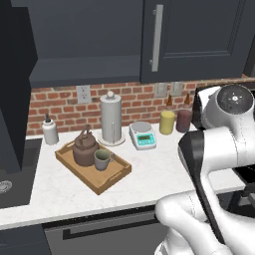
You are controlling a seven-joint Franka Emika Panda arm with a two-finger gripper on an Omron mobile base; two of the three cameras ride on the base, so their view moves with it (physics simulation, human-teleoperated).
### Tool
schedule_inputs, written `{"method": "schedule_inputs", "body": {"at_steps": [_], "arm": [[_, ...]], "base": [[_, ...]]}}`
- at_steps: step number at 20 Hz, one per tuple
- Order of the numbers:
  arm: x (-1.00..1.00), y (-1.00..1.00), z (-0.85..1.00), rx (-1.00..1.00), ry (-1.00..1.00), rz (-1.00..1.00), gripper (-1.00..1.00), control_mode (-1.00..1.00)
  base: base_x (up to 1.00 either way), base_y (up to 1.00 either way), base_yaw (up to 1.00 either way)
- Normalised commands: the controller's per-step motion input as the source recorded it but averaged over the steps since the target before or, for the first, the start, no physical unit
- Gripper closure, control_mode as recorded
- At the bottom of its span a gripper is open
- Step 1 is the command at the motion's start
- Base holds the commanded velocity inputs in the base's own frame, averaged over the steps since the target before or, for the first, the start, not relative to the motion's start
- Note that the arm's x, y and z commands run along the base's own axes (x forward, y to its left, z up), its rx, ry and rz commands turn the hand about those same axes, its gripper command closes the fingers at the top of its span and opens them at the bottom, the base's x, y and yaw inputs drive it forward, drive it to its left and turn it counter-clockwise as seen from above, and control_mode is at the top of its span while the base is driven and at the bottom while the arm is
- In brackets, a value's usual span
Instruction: Pick the kettle from the counter and place it on the tray. Then pick the mug from the cabinet and place it on the tray. Then close the cabinet doors.
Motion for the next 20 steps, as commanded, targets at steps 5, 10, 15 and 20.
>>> {"method": "schedule_inputs", "body": {"at_steps": [5,10,15,20], "arm": [[-0.57,0.5,0.19,-0.16,-0.08,-0.04,-1.0,-1.0],[-0.42,0.52,0.15,-0.21,-0.04,-0.03,-1.0,-1.0],[-0.1,0.14,-0.1,-0.2,0.0,0.03,-1.0,-1.0],[0.0,0.34,0.0,-0.29,0.0,0.0,-1.0,-1.0]], "base": [[0.0,0.0,0.0],[0.0,0.0,0.0],[0.0,0.0,0.0],[0.0,0.0,0.0]]}}
